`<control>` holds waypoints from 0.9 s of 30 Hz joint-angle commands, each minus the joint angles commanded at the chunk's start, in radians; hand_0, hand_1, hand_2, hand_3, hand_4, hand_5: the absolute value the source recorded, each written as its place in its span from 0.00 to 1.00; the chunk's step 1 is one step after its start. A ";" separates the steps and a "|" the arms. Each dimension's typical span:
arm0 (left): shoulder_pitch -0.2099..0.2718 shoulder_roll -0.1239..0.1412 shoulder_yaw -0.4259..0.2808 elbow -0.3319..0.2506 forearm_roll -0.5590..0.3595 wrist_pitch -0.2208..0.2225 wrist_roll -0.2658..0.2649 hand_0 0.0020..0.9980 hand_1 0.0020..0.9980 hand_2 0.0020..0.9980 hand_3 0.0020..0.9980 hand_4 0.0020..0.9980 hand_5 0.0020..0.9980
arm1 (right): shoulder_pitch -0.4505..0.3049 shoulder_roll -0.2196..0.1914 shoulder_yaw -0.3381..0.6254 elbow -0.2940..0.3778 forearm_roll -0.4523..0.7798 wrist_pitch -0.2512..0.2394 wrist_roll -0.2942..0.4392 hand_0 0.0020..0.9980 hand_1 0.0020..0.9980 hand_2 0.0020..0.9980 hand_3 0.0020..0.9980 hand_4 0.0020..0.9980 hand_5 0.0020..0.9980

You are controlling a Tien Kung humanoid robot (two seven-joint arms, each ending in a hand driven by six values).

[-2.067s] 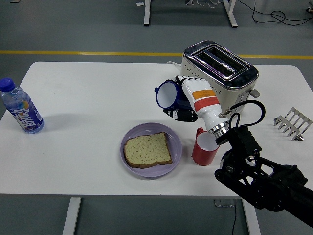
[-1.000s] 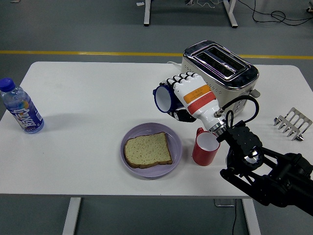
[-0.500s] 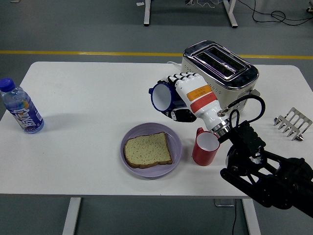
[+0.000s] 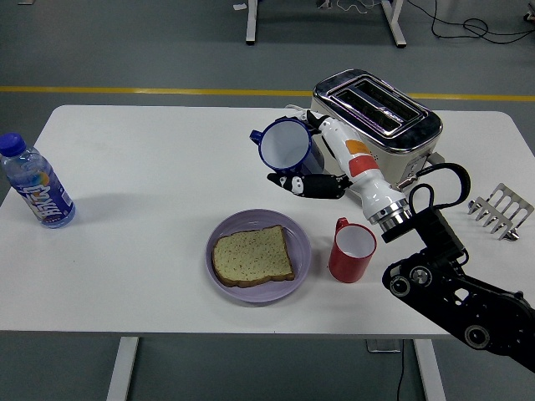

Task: Pick up the cup,pour liquid into bread,place the cup on the desk

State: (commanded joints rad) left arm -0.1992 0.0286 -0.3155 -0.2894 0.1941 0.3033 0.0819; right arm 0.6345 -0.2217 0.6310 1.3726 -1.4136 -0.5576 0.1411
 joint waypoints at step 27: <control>0.004 -0.001 -0.004 0.001 0.005 0.000 0.002 0.68 0.69 0.70 0.55 0.25 1.00 | -0.113 -0.095 0.170 0.071 0.391 0.154 -0.066 0.42 0.30 0.45 0.45 0.74 0.00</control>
State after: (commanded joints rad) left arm -0.1949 0.0273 -0.3190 -0.2886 0.1988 0.3030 0.0835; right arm 0.5219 -0.3166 0.8010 1.4437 -1.0226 -0.4038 0.0751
